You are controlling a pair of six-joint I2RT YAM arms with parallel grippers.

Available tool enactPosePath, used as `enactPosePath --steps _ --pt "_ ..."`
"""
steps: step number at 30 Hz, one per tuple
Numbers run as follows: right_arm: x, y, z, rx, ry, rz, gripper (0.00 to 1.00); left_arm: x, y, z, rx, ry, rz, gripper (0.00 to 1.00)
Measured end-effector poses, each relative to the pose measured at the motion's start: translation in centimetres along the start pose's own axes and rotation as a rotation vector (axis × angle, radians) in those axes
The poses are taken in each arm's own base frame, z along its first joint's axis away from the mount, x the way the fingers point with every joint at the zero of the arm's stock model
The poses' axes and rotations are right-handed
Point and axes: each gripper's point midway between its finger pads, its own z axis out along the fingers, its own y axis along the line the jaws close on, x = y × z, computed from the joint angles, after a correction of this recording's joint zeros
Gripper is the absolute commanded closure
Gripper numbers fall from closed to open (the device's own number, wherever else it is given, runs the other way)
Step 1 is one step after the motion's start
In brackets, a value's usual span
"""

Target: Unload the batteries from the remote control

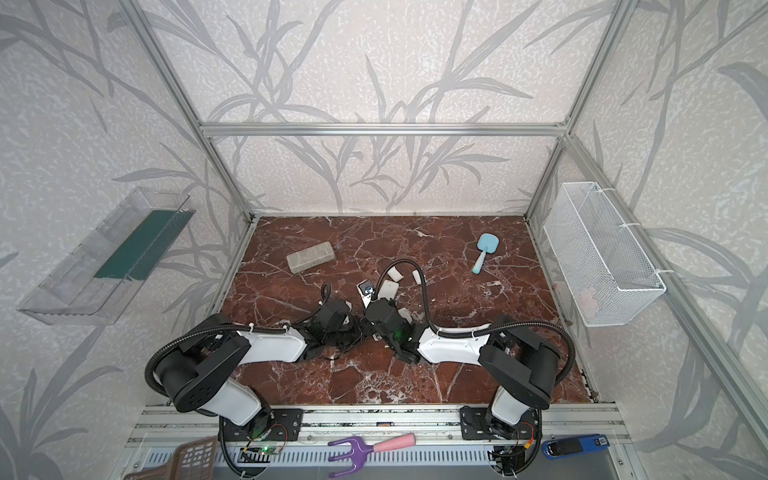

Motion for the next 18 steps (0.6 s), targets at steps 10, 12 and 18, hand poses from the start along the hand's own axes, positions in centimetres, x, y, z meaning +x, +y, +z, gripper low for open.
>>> enactPosePath --steps 10,12,18 --pt "0.1 -0.3 -0.8 -0.02 -0.002 0.107 1.0 0.0 0.0 0.0 0.001 0.0 0.001 0.88" --pt "-0.1 0.1 -1.0 -0.039 -0.004 0.118 1.0 0.0 0.0 0.0 0.002 -0.001 0.0 0.88" --pt "-1.0 0.3 -1.6 -0.058 -0.025 0.134 1.0 -0.3 -0.1 -0.5 0.0 -0.013 0.001 0.88"
